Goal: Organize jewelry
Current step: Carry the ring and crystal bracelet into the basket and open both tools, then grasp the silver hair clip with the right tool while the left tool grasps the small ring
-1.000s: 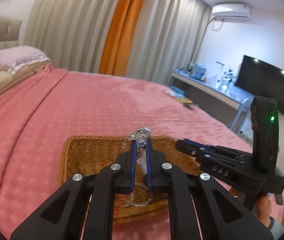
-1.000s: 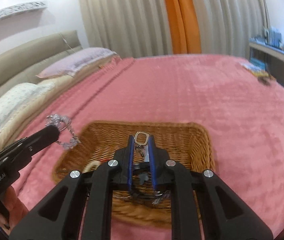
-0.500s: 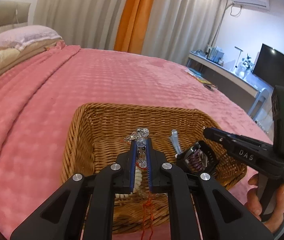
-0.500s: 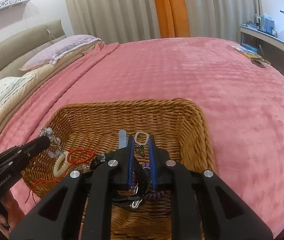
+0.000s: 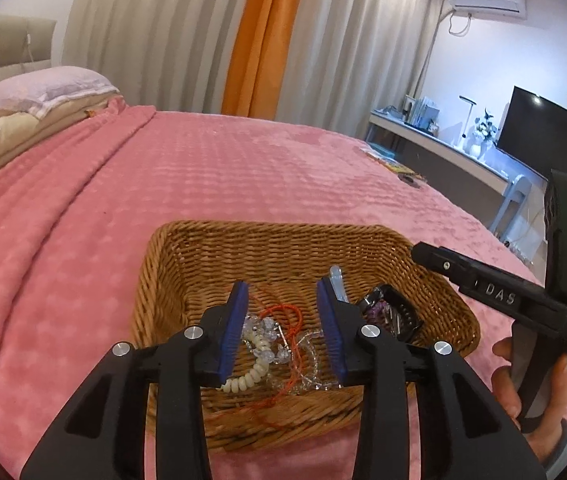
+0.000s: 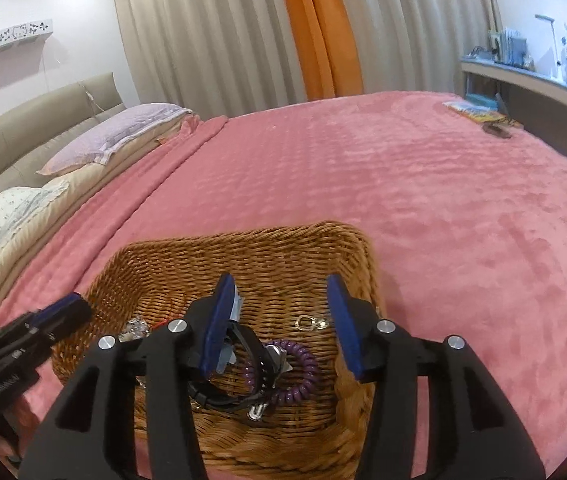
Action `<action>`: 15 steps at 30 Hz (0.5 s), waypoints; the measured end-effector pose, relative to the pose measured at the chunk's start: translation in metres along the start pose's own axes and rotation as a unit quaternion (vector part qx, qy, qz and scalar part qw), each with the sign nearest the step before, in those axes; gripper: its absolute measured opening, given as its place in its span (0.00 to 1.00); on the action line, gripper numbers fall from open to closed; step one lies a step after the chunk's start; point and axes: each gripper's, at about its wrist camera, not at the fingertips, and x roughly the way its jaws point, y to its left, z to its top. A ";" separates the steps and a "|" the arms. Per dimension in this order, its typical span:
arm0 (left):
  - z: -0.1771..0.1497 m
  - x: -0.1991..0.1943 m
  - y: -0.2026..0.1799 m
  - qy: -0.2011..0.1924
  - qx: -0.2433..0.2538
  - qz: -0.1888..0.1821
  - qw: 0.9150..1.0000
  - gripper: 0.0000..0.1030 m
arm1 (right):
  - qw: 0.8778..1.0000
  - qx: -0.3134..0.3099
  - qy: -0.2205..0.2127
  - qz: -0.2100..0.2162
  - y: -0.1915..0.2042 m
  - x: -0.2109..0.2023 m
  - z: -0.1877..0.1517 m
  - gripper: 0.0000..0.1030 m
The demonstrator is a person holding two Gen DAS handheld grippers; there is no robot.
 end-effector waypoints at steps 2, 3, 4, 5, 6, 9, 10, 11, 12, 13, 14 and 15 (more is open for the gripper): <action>-0.002 -0.010 -0.001 -0.010 -0.006 -0.001 1.000 0.34 | 1.000 -0.011 -0.013 -0.016 0.004 -0.009 -0.005 0.44; -0.003 -0.017 -0.001 -0.016 -0.010 -0.003 1.000 0.34 | 0.999 -0.014 -0.019 -0.024 0.006 -0.014 -0.008 0.44; -0.004 -0.022 -0.004 -0.021 -0.011 -0.005 1.000 0.34 | 0.999 -0.014 -0.023 -0.029 0.008 -0.020 -0.010 0.44; -0.006 -0.028 -0.006 -0.026 -0.011 -0.007 1.000 0.34 | 0.999 -0.011 -0.025 -0.031 0.010 -0.027 -0.015 0.44; -0.009 -0.034 -0.009 -0.029 -0.009 -0.008 0.999 0.34 | 0.999 -0.008 -0.024 -0.028 0.010 -0.032 -0.018 0.44; -0.026 -0.054 -0.018 -0.032 -0.005 -0.006 0.999 0.34 | 1.000 -0.002 -0.014 -0.012 0.016 -0.052 -0.038 0.44; -0.034 -0.060 -0.020 -0.031 -0.007 -0.006 0.999 0.34 | 1.000 -0.005 -0.009 -0.011 0.020 -0.057 -0.046 0.44; -0.042 -0.067 -0.020 -0.030 -0.011 -0.005 0.999 0.34 | 1.000 -0.013 0.000 -0.012 0.026 -0.065 -0.058 0.44; -0.048 -0.072 -0.020 -0.027 -0.017 -0.004 0.999 0.34 | 1.000 -0.017 0.008 -0.011 0.030 -0.069 -0.066 0.44; -0.057 -0.079 -0.018 -0.022 -0.027 -0.002 0.999 0.34 | 1.000 -0.022 0.020 -0.005 0.036 -0.075 -0.077 0.44; -0.062 -0.083 -0.017 -0.019 -0.033 0.001 0.999 0.34 | 0.999 -0.026 0.028 0.000 0.042 -0.078 -0.085 0.44; -0.068 -0.087 -0.015 -0.013 -0.041 0.007 0.999 0.34 | 0.999 -0.033 0.042 0.007 0.049 -0.083 -0.097 0.44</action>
